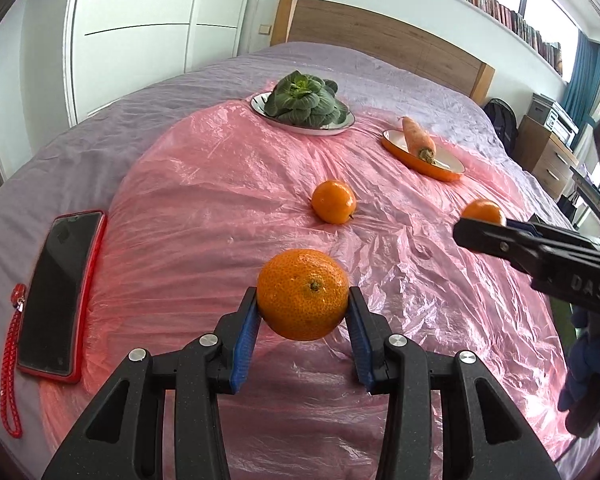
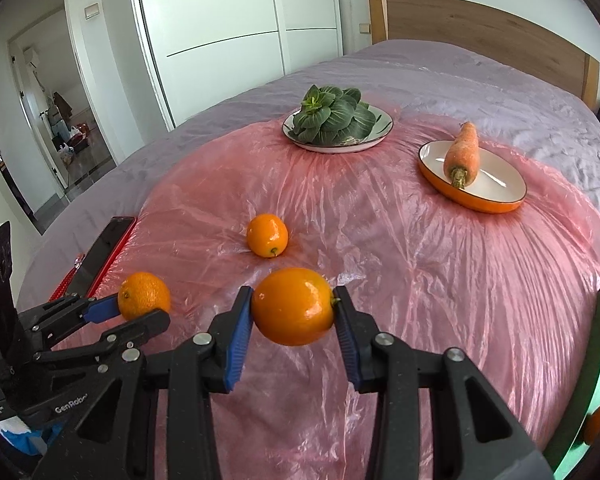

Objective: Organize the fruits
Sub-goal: 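Lift and carry both held oranges over to the green tray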

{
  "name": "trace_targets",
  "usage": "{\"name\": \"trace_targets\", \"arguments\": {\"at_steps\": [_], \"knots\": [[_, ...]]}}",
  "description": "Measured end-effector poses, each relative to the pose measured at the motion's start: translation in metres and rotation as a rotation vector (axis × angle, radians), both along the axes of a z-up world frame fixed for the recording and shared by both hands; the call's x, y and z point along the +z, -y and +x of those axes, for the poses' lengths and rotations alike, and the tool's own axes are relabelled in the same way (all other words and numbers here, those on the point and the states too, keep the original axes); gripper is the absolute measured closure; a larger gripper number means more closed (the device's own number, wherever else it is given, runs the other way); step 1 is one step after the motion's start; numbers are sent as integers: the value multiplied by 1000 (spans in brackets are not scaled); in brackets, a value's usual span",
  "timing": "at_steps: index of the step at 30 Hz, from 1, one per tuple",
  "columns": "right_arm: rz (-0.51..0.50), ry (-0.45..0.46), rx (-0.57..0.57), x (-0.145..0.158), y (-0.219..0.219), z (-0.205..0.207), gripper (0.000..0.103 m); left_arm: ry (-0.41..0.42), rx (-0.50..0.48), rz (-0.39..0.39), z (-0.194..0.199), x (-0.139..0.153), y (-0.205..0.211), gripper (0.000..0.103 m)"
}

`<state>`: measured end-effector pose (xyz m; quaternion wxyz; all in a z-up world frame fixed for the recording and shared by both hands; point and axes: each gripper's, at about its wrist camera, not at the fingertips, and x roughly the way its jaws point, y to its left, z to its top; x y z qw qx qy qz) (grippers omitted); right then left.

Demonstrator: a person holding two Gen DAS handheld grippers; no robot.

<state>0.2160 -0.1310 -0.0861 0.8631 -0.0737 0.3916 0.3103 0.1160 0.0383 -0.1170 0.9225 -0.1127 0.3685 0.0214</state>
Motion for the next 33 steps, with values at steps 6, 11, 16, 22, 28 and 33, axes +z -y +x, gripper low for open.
{"name": "trace_targets", "arguments": {"at_steps": [6, 11, 16, 22, 28, 33], "knots": [[11, -10, -15, 10, 12, -24, 28, 42, 19, 38, -10, 17, 7, 66], [15, -21, -25, 16, 23, -45, 28, 69, 2, 63, -23, 35, 19, 66], [18, -24, -35, 22, 35, -67, 28, 54, -18, 77, -40, 43, 30, 66], [31, -25, -47, 31, 49, -91, 28, 47, -55, 103, -63, 54, 47, 66], [43, -15, -59, 40, 62, -115, 28, 61, -92, 121, -81, 70, 65, 66], [48, -15, -73, 45, 76, -133, 28, 71, -121, 143, -91, 82, 82, 66]]}}
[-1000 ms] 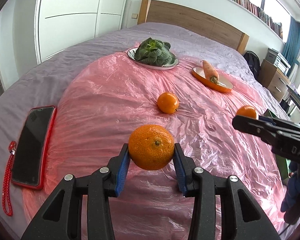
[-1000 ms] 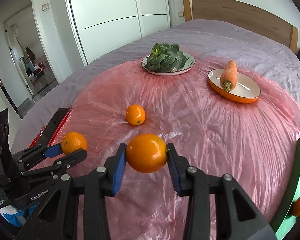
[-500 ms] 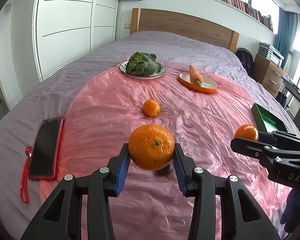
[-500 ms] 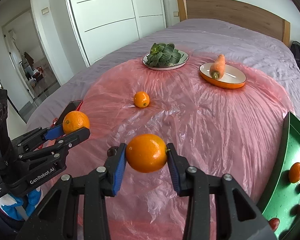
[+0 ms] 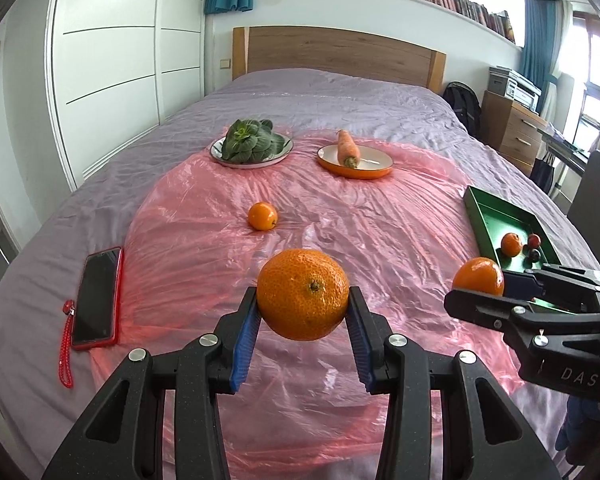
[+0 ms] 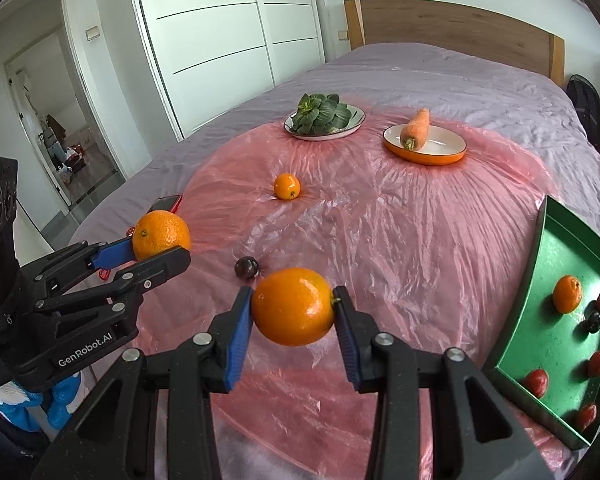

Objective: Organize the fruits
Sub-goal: 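Lift and carry both held oranges over to the green tray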

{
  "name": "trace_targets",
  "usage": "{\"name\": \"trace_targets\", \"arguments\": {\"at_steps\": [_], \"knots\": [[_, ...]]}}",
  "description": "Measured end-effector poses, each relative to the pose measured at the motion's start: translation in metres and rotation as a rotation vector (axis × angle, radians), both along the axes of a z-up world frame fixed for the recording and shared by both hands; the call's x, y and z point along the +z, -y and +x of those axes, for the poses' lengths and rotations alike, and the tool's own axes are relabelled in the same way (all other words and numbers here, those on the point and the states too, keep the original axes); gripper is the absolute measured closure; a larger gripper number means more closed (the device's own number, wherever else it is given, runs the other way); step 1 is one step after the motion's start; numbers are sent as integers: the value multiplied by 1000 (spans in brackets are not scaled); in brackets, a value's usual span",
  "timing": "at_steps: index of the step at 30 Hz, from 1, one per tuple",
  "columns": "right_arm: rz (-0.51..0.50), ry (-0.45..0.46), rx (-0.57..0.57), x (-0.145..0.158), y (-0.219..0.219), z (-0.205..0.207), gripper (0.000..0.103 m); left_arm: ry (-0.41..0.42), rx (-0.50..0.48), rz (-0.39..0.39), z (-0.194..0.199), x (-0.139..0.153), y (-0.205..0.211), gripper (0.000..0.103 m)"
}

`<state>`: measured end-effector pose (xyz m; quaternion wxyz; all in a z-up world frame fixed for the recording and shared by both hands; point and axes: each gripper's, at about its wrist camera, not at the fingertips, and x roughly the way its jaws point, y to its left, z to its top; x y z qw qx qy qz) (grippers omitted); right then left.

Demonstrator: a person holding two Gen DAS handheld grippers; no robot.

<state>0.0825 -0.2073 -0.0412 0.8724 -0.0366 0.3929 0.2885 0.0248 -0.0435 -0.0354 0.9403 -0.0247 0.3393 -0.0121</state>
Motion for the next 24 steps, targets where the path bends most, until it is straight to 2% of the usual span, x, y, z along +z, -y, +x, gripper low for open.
{"name": "trace_targets", "arguments": {"at_steps": [11, 24], "knots": [[14, -33, -61, -11, 45, -35, 28, -24, -61, 36, -14, 9, 34, 66], [-5, -47, -234, -18, 150, -62, 28, -50, -220, 49, -14, 11, 115, 66]]}}
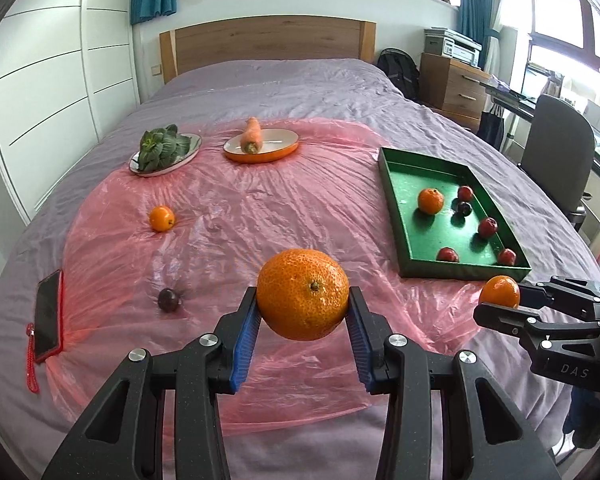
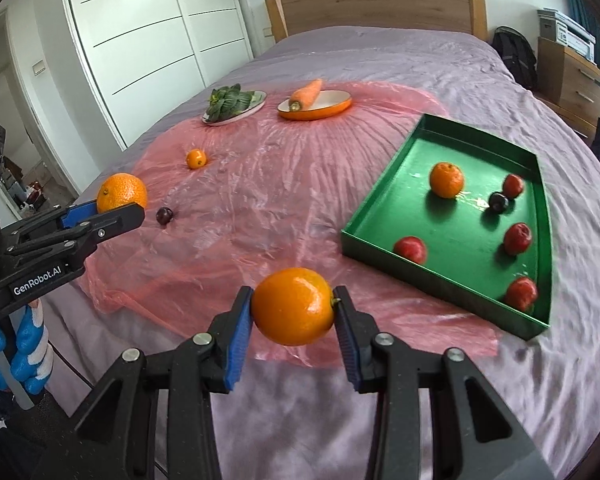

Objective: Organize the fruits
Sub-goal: 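Lift and carry both held oranges over to the green tray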

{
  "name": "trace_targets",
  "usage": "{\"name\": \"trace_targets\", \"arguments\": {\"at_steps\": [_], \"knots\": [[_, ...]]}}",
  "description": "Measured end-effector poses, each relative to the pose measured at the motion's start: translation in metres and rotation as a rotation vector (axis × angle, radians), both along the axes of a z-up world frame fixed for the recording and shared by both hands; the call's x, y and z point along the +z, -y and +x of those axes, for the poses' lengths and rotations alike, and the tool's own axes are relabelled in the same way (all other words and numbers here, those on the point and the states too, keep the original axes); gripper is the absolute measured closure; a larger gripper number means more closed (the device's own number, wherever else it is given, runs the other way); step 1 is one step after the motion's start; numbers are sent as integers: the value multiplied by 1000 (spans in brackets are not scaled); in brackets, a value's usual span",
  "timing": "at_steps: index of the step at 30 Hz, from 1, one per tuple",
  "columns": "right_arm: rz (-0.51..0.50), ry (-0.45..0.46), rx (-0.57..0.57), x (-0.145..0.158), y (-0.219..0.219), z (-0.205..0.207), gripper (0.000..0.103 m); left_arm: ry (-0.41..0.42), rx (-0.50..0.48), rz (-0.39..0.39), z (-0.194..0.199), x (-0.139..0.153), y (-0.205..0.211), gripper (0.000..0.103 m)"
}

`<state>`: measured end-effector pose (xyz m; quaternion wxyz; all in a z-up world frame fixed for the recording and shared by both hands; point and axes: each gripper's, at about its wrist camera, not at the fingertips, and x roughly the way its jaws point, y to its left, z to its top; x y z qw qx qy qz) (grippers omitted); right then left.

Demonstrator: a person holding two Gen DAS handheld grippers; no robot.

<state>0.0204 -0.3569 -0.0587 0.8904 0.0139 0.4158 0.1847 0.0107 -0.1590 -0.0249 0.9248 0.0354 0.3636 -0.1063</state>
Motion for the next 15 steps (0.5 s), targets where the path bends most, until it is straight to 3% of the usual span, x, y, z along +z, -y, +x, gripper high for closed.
{"name": "trace_targets", "arguments": {"at_steps": [15], "knots": [[-31, -26, -217, -14, 120, -14, 28, -56, -177, 4, 15, -15, 93, 66]]}}
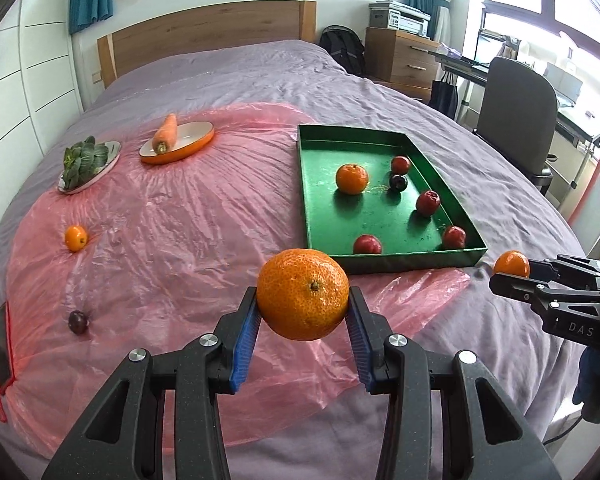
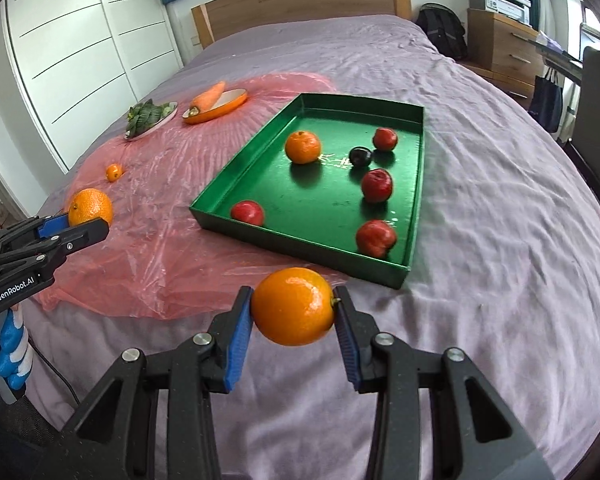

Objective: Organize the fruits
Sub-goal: 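Lift and carry both held oranges over to the green tray, then lower the orange into the tray and open the left tool while the right tool releases its orange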

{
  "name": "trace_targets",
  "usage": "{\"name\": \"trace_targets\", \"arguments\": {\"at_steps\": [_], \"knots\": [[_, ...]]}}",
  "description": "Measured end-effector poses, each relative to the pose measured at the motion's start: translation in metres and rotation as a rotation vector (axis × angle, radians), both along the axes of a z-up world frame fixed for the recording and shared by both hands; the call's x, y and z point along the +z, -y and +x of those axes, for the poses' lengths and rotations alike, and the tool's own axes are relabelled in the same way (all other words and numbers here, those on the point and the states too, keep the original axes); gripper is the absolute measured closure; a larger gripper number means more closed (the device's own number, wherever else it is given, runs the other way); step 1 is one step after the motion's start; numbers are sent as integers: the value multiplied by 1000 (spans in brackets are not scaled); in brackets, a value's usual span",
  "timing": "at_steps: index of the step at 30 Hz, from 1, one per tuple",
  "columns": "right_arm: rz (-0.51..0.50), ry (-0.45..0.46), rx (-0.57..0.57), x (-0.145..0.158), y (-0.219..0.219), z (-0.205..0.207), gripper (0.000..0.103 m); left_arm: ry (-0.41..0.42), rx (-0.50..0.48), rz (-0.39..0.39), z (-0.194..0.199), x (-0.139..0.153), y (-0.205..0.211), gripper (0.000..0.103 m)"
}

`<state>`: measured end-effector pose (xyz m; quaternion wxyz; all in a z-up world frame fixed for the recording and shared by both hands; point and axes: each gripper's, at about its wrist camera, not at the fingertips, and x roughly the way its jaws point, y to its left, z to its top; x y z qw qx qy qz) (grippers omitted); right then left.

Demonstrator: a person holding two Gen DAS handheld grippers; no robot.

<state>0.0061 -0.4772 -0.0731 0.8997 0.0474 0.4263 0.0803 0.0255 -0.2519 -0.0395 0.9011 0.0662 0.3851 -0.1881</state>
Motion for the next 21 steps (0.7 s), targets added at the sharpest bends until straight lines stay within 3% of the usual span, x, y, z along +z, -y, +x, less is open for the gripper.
{"name": "trace_targets", "arguments": {"at_steps": [12, 21], "knots": [[44, 70, -33, 4, 18, 57, 28, 39, -67, 22, 60, -5, 58, 66], [80, 53, -57, -28, 4, 106, 28, 40, -105, 83, 101, -29, 73, 66]]}}
